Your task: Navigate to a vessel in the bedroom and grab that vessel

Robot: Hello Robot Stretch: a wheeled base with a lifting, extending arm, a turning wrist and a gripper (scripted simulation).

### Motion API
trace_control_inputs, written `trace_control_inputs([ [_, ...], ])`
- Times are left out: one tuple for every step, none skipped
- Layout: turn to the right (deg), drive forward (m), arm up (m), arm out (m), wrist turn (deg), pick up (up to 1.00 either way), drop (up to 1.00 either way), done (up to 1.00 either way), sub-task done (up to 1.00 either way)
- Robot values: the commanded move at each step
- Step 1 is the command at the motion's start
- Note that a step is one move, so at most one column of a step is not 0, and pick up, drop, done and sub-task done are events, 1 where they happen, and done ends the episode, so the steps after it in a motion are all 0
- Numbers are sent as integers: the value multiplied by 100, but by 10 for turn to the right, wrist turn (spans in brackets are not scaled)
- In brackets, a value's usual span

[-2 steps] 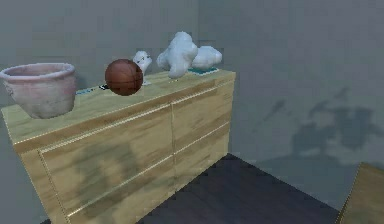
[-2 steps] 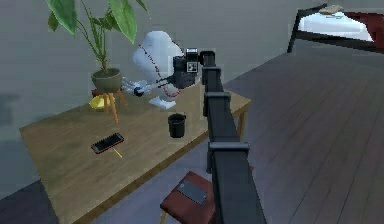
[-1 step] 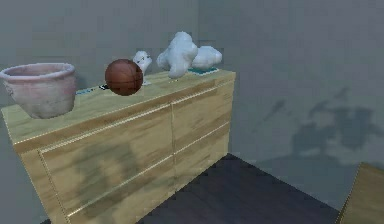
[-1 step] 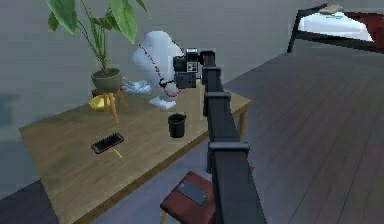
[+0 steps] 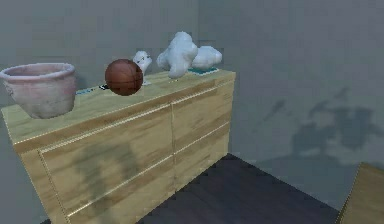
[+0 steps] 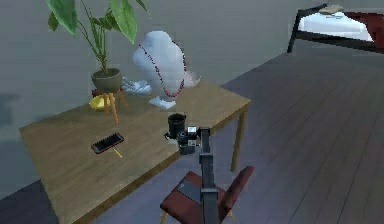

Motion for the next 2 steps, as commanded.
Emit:
trace_control_inputs([
  [0,0,0,0,0,100,0,0,0],
  [0,0,10,0,0,0,0,0,0],
])
